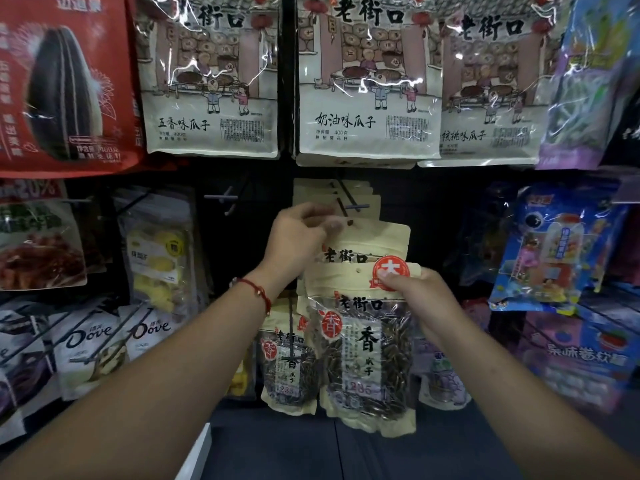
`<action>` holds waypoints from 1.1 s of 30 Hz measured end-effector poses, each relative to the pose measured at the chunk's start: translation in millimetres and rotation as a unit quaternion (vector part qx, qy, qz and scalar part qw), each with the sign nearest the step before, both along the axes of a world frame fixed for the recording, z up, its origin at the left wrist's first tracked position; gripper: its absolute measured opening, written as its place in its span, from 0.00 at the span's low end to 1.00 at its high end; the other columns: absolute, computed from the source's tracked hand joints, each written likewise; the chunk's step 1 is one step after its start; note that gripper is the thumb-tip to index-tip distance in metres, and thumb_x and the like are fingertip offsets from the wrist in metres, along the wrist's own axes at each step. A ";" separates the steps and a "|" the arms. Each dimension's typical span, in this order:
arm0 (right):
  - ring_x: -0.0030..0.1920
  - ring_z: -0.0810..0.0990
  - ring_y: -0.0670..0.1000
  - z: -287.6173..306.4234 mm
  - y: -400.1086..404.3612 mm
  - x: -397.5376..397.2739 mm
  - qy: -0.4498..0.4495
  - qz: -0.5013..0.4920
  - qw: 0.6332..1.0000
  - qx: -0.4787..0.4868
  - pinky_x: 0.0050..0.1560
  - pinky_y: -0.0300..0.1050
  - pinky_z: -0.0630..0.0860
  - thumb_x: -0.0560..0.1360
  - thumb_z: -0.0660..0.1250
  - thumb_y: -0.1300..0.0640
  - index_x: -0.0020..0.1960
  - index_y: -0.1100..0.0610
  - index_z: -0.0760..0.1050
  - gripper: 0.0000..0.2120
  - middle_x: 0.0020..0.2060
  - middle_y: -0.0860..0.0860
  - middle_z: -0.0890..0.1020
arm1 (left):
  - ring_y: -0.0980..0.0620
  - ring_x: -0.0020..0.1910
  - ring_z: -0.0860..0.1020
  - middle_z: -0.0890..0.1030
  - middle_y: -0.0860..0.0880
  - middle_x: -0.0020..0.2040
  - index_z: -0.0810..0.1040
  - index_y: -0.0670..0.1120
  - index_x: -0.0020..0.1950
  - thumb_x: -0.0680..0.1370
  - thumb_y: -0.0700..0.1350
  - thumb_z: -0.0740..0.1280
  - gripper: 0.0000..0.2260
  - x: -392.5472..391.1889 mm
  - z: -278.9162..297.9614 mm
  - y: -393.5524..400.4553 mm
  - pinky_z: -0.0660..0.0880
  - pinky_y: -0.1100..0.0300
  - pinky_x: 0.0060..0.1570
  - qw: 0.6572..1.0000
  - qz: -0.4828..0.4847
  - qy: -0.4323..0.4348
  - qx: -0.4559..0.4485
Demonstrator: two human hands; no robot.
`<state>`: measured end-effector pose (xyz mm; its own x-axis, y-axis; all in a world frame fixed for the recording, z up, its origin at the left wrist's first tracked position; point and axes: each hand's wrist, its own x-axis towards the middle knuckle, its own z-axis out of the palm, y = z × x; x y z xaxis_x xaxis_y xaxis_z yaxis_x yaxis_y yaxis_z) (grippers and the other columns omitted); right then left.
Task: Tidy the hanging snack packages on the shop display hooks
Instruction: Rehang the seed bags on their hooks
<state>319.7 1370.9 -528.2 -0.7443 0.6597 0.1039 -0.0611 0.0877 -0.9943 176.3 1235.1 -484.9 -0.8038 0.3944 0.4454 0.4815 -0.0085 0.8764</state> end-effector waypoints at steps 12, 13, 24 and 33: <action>0.52 0.83 0.59 7.3 36.8 -61.0 -0.017 -0.002 0.999 -0.047 0.53 0.53 0.77 0.70 0.77 0.56 0.54 0.60 0.79 0.16 0.51 0.59 0.85 | 0.57 0.44 0.81 0.80 0.57 0.49 0.69 0.54 0.60 0.74 0.49 0.76 0.20 -24.7 -58.6 11.5 0.80 0.61 0.36 0.998 0.039 -0.043 -0.015; 0.54 0.83 0.60 9.2 40.4 -68.3 -0.027 -0.008 0.999 -0.038 0.53 0.54 0.77 0.68 0.77 0.53 0.56 0.60 0.79 0.20 0.53 0.58 0.84 | 0.53 0.43 0.82 0.80 0.55 0.49 0.70 0.54 0.58 0.74 0.51 0.76 0.19 -29.8 -58.8 15.8 0.82 0.54 0.36 0.997 0.053 -0.048 -0.014; 0.47 0.82 0.56 16.3 60.8 -110.6 -0.009 -0.013 1.000 -0.022 0.41 0.48 0.81 0.72 0.76 0.57 0.62 0.61 0.76 0.21 0.53 0.58 0.83 | 0.45 0.44 0.84 0.80 0.52 0.46 0.69 0.55 0.45 0.72 0.59 0.73 0.15 -56.3 -50.8 40.0 0.82 0.47 0.48 0.987 0.097 -0.130 0.013; 0.44 0.86 0.51 -1.1 24.4 -48.6 0.058 -0.010 0.998 -0.015 0.36 0.40 0.79 0.73 0.75 0.60 0.60 0.59 0.79 0.16 0.48 0.55 0.86 | 0.53 0.61 0.72 0.71 0.51 0.65 0.61 0.50 0.74 0.74 0.56 0.75 0.35 -16.8 -75.9 -3.6 0.72 0.59 0.59 0.994 0.099 -0.014 -0.052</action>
